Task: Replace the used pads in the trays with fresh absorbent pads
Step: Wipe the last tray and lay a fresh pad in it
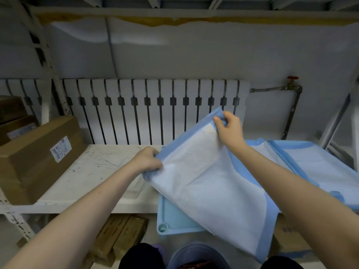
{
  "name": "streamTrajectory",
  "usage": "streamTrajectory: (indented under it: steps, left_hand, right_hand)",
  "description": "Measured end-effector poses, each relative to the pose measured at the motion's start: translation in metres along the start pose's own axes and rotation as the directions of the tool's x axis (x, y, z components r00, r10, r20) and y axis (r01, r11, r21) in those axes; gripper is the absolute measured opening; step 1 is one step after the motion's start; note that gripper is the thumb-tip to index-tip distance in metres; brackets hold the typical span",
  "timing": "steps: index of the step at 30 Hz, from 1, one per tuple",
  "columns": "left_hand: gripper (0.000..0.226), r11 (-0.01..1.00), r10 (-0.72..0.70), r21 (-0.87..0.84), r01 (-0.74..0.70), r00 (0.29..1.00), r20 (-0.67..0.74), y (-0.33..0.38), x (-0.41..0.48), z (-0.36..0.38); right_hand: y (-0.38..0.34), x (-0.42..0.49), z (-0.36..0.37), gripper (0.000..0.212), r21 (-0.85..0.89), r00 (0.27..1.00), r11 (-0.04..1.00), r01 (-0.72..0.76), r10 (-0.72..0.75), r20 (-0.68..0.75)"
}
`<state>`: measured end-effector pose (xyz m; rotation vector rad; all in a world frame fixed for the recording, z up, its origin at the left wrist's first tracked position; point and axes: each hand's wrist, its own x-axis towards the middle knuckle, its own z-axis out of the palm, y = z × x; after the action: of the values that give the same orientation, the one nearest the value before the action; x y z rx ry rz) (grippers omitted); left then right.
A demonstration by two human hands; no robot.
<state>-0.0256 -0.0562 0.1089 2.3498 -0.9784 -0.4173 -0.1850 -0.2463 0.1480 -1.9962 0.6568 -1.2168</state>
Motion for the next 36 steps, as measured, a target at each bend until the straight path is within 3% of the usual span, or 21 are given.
streamTrajectory:
  steps: [2,4,8,10,14,16,18,21,22,24,26,29,32,34,36]
  left_hand:
    - [0.014,0.993,-0.026,-0.118,0.017,0.997,-0.073,-0.007,0.001,-0.007]
    - [0.015,0.929,-0.027,-0.37,-0.028,0.99,-0.142,-0.011,0.001,-0.013]
    - [0.01,0.696,0.011,-0.701,-0.156,0.978,-0.208,0.002,-0.013,-0.018]
    - [0.006,0.518,0.005,-0.825,-0.224,0.966,-0.26,0.014,-0.02,-0.021]
    - [0.02,0.153,-0.117,-0.948,-0.279,0.947,-0.298,0.043,-0.021,-0.041]
    - [0.021,0.091,-0.183,-0.952,-0.291,0.935,-0.303,0.057,-0.021,-0.052]
    - [0.023,0.181,-0.232,-0.93,-0.32,0.905,-0.357,0.064,-0.02,-0.056]
    - [0.029,0.338,-0.217,-0.864,-0.372,0.863,-0.456,0.069,-0.019,-0.06]
    - [0.029,0.37,-0.218,-0.855,-0.365,0.86,-0.461,0.07,-0.018,-0.061]
    - [0.021,0.389,-0.226,-0.878,-0.28,0.895,-0.386,0.067,-0.015,-0.06]
    - [0.009,0.394,-0.162,-0.905,-0.16,0.957,-0.24,0.058,-0.014,-0.056]
    - [0.01,0.557,-0.041,-0.815,-0.158,0.975,-0.217,0.041,-0.012,-0.042]
    - [0.015,0.633,0.019,-0.741,-0.224,0.961,-0.275,0.043,-0.016,-0.024]
    - [0.02,0.659,0.086,-0.704,-0.263,0.957,-0.276,0.051,-0.019,-0.012]
    - [0.025,0.698,0.153,-0.648,-0.304,0.948,-0.28,0.058,-0.019,0.0]
  right_hand:
    - [0.002,0.001,-0.011,0.034,0.013,0.994,0.999,-0.052,0.053,-0.099]
    - [0.005,-0.001,-0.02,0.035,0.027,0.978,0.995,-0.094,0.097,-0.187]
    - [0.003,-0.003,-0.038,0.023,0.048,0.938,0.987,-0.155,0.162,-0.306]
    - [-0.004,-0.005,-0.047,0.027,0.035,0.941,0.993,-0.114,0.119,-0.317]
    - [-0.036,0.005,-0.06,0.029,-0.011,0.978,0.998,-0.067,0.063,-0.199]
    - [-0.062,0.009,-0.065,0.021,0.038,0.994,0.993,-0.11,0.11,0.005]
    - [-0.082,0.012,-0.067,0.021,0.215,0.95,0.94,-0.264,0.215,0.228]
    - [-0.093,0.025,-0.07,0.017,0.496,0.863,0.71,-0.5,0.361,0.353]
    - [-0.091,0.03,-0.071,0.009,0.486,0.835,0.681,-0.549,0.415,0.361]
    - [-0.079,0.033,-0.07,0.016,0.243,0.778,0.748,-0.617,0.533,0.332]
    - [-0.053,0.025,-0.065,0.035,-0.068,0.785,0.81,-0.582,0.582,0.214]
    - [0.006,0.0,-0.057,0.038,-0.304,0.787,0.757,-0.579,0.616,0.036]
    - [0.038,-0.022,-0.046,0.038,-0.63,0.827,0.673,-0.387,0.556,0.086]
    - [0.034,-0.029,-0.033,0.039,-0.651,0.89,0.726,-0.224,0.424,0.167]
    - [0.015,-0.034,-0.014,0.035,-0.465,0.957,0.885,-0.034,0.163,0.24]
